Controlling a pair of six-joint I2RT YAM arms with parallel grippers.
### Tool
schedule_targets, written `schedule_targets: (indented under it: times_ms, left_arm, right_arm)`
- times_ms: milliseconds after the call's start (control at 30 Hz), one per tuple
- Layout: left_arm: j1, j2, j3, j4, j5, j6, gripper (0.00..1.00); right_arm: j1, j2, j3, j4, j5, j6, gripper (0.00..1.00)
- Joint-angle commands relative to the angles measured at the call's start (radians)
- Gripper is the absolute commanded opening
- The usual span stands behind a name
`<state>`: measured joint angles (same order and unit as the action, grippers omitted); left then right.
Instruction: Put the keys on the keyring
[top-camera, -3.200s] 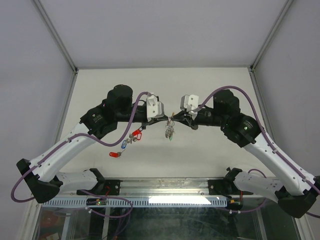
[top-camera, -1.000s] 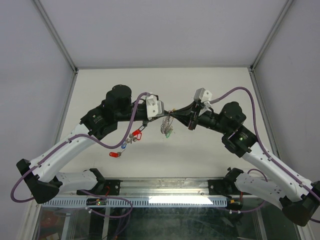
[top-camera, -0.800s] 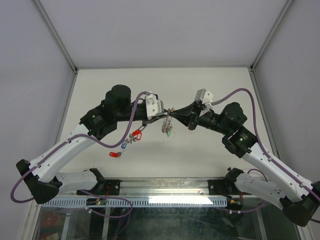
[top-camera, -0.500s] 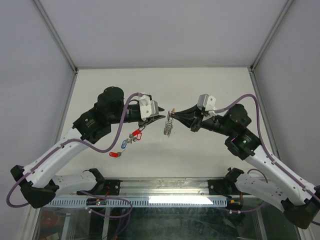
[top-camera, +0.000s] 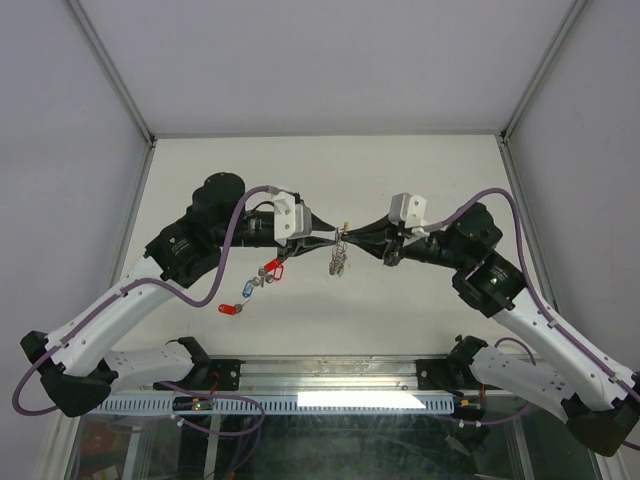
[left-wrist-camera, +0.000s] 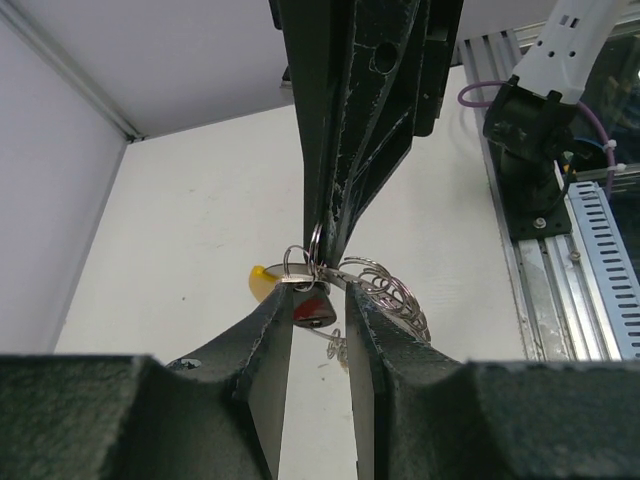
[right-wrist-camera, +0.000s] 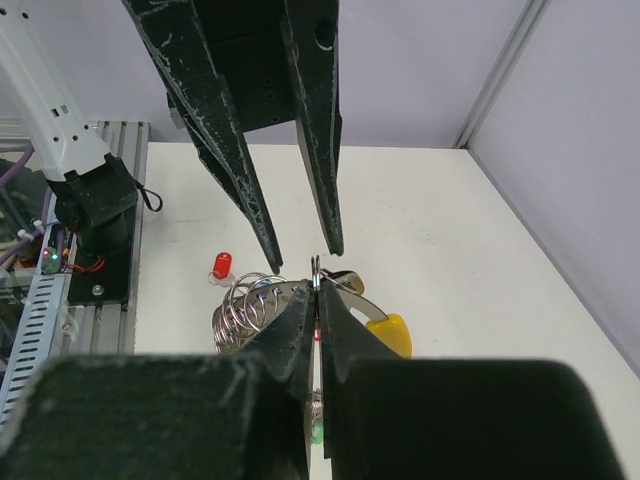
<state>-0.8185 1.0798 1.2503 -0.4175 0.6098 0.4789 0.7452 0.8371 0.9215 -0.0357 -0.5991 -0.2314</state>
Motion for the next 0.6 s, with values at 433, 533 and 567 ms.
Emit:
schedule_targets:
  times_ms: [433, 533, 567]
  left_arm:
    - [-0.006, 0.033, 0.02, 0.051, 0.105, -0.011, 0.2]
    - [-0.005, 0.038, 0.016, 0.051, 0.105, -0.011, 0.18]
    - [-0.005, 0.039, 0.014, 0.051, 0.104, -0.011, 0.18]
  right_arm:
    - [0.005, 0.015, 0.078, -0.012, -0.086, -0.071, 0.0]
    - [0.005, 0.017, 0.081, -0.015, -0.088, -0.071, 0.0]
    - [0.005, 0.017, 0.082, -0.015, -0.09, -0.071, 0.0]
